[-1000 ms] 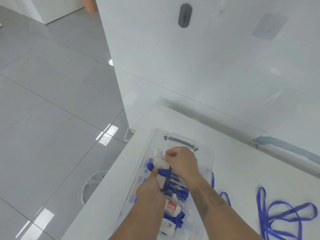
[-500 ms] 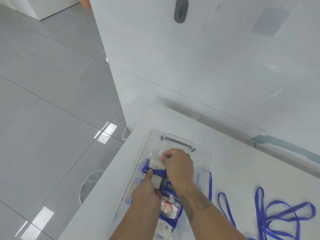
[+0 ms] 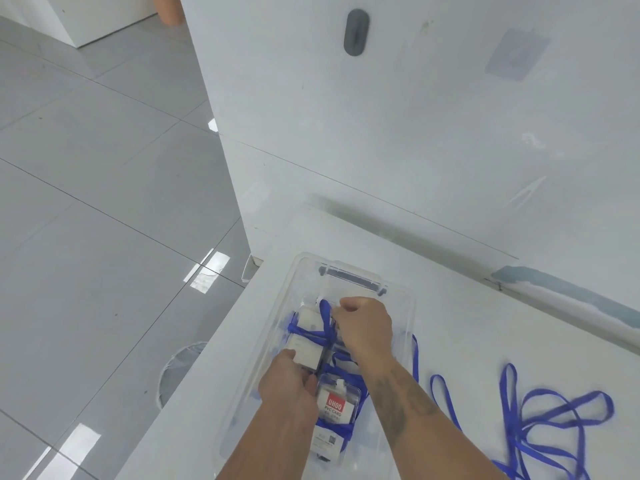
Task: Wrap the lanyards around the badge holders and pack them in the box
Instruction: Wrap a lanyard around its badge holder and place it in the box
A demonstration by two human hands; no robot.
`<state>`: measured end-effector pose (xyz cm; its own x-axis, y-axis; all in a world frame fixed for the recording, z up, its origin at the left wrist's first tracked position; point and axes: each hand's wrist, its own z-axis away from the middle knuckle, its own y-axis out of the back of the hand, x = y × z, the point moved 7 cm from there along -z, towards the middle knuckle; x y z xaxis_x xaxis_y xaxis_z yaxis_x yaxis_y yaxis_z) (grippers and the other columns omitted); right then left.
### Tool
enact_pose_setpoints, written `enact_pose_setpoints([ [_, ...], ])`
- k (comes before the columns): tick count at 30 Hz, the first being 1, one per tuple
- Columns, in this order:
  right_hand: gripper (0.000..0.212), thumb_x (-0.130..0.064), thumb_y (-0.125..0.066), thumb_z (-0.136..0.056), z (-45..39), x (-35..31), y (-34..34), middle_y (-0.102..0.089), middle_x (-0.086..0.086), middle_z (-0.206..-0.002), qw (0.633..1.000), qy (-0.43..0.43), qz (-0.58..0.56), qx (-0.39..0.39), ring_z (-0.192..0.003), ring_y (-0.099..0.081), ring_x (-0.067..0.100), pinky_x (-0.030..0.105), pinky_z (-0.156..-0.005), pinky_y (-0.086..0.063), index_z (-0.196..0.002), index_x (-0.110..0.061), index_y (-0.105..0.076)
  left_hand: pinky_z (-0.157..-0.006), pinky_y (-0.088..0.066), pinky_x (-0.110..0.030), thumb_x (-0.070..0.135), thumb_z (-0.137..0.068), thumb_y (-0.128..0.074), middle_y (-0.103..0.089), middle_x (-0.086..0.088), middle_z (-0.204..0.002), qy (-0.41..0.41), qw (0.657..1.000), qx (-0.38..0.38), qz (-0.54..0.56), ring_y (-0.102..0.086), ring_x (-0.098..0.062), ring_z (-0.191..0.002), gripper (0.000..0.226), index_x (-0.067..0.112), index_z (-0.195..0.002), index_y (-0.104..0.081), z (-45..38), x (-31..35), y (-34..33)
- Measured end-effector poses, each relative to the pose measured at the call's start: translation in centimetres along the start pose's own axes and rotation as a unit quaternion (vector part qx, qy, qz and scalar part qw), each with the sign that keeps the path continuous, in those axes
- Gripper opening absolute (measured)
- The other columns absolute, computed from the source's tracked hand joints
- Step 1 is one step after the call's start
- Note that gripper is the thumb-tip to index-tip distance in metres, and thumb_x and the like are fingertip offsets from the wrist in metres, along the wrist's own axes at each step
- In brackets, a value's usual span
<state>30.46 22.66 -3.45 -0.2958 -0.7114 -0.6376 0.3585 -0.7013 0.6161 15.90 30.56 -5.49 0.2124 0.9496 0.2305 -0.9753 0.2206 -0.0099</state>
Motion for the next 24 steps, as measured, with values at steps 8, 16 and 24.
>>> enact_pose_setpoints([
  [8, 0.035, -0.014, -0.046, -0.099, 1.4, -1.0, 1.0, -0.063, -0.006, -0.132, 1.0, 0.017, -0.006, -0.003, -0.087, -0.061, 0.004, 0.004, -0.069, -0.039, -0.128, -0.019, -0.064, -0.088, -0.051, -0.039, 0.013, -0.095, -0.058, -0.055, -0.013, -0.104, -0.021, 1.0, -0.02, -0.003, -0.056, -0.027, -0.102, 0.02, 0.008, -0.112, -0.049, 1.9, 0.1, 0.2],
  [16, 0.014, -0.022, -0.056, -0.091, 5.1, -2.7, 5.3, -0.061, -0.023, -0.07, 0.995, 0.063, -0.065, -0.027, -0.052, -0.052, 0.001, 0.005, -0.046, -0.036, -0.097, -0.023, -0.069, -0.083, -0.05, -0.037, 0.02, -0.094, -0.06, -0.056, -0.008, -0.119, -0.082, 0.994, -0.062, -0.05, -0.059, -0.027, -0.111, 0.026, 0.009, -0.116, -0.051, 4.2, 0.6, 0.7],
  [24, 0.038, -0.044, -0.053, -0.095, 10.9, 0.4, 14.0, -0.053, -0.024, -0.136, 0.975, 0.208, 0.062, 0.046, -0.122, -0.047, -0.003, 0.017, -0.104, -0.036, -0.133, -0.039, -0.053, -0.051, -0.044, -0.012, 0.028, -0.097, -0.056, -0.059, 0.011, -0.113, -0.443, 0.835, -0.105, -0.31, -0.057, 0.001, -0.084, 0.02, 0.032, -0.117, -0.051, 10.4, 2.3, -0.7],
])
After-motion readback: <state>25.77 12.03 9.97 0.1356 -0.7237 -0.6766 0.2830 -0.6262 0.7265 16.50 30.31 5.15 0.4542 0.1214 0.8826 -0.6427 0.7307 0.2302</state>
